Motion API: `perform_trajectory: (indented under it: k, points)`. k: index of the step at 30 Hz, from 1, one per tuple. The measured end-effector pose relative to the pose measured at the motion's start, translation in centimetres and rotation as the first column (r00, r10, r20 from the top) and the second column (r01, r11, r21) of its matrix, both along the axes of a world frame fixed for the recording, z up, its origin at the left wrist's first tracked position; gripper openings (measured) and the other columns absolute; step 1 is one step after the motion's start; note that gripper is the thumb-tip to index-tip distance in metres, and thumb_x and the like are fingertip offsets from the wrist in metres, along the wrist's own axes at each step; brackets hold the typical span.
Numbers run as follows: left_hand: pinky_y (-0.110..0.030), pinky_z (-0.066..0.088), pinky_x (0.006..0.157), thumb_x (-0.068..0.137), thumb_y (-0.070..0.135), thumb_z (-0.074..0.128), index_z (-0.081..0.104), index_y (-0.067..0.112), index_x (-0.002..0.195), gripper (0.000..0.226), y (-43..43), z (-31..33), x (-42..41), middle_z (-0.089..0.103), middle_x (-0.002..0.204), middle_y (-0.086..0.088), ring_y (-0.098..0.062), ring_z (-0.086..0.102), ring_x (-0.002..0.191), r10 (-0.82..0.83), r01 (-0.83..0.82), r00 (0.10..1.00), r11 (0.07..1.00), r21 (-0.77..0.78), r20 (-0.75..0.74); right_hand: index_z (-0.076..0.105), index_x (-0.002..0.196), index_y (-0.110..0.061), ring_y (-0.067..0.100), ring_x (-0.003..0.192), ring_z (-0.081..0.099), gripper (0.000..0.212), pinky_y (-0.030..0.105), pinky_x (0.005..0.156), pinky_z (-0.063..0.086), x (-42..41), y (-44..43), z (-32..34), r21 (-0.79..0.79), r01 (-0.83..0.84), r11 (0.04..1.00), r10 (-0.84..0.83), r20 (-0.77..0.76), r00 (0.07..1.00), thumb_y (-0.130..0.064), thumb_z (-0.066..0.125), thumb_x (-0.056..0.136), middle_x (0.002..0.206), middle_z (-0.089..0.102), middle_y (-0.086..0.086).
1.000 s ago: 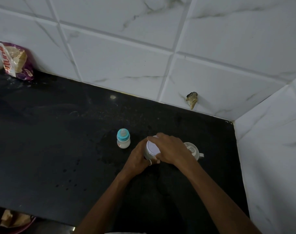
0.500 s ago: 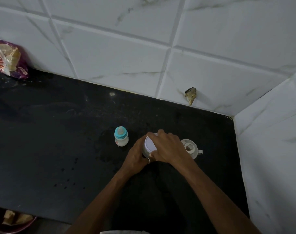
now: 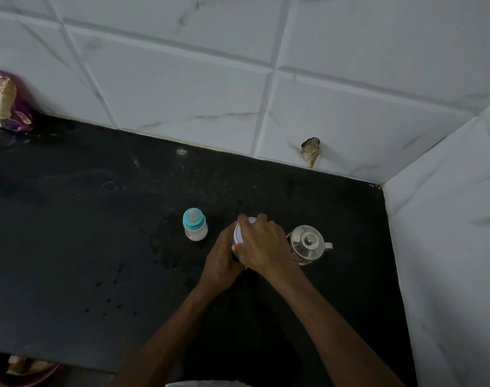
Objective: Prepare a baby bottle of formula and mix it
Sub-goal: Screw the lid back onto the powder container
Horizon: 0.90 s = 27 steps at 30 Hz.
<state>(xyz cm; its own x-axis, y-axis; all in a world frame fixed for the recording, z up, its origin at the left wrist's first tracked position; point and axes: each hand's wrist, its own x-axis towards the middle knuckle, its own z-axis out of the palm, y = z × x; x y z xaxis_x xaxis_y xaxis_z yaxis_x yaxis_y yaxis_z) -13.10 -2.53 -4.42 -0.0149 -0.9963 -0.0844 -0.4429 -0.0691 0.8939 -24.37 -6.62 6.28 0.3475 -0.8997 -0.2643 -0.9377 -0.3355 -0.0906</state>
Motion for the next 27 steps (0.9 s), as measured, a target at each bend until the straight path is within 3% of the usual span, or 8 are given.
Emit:
perform_trajectory:
  k: [10, 18, 24, 27]
  points:
    - [-0.034, 0.044, 0.116, 0.082, 0.024, 0.084, 0.039, 0.024, 0.153, 0.084, 0.1, 0.7, 0.0, 0.05, 0.152, 0.004, -0.006, 0.048, 0.139, 0.003, -0.003, 0.999, 1.0, 0.008, 0.035, 0.039, 0.15, -0.019, 0.031, 0.116, 0.06, 0.07, 0.037, 0.09, 0.051, 0.2, 0.3, 0.3, 0.031, 0.055, 0.998, -0.057, 0.069, 0.996, -0.046, 0.068, 0.092, 0.136, 0.052, 0.021]
    - [-0.041, 0.041, 0.119, 0.08, 0.017, 0.084, 0.037, 0.023, 0.154, 0.087, 0.1, 0.8, 0.1, 0.049, 0.154, 0.002, -0.008, 0.045, 0.142, -0.012, 0.009, 0.998, 0.999, 0.051, 0.06, 0.037, 0.152, -0.022, 0.031, 0.121, 0.057, 0.069, 0.037, 0.093, 0.049, -0.2, 0.7, 0.1, 0.033, 0.061, 0.998, -0.063, 0.083, 0.995, -0.049, 0.064, 0.094, 0.139, 0.05, 0.019]
    - [-0.038, 0.039, 0.12, 0.082, 0.017, 0.083, 0.038, 0.023, 0.153, 0.085, 0.3, 1.2, -0.2, 0.046, 0.156, 0.0, -0.012, 0.043, 0.145, -0.018, 0.011, 0.996, 0.997, 0.076, 0.089, 0.037, 0.15, -0.026, 0.032, 0.111, 0.062, 0.065, 0.038, 0.084, 0.049, -0.7, 1.4, -0.1, -0.018, 0.046, 0.999, -0.044, 0.078, 0.996, -0.052, 0.059, 0.095, 0.135, 0.052, 0.017]
    - [-0.038, 0.038, 0.12, 0.076, 0.026, 0.087, 0.028, 0.026, 0.158, 0.101, 0.8, 0.4, 0.1, 0.038, 0.161, 0.001, -0.013, 0.038, 0.148, 0.014, -0.025, 0.994, 0.995, 0.1, 0.111, 0.031, 0.154, -0.026, 0.033, 0.112, 0.063, 0.069, 0.039, 0.086, 0.05, -1.3, 1.8, -0.3, -0.026, 0.062, 0.998, -0.058, 0.119, 0.991, -0.054, 0.056, 0.096, 0.142, 0.047, 0.016]
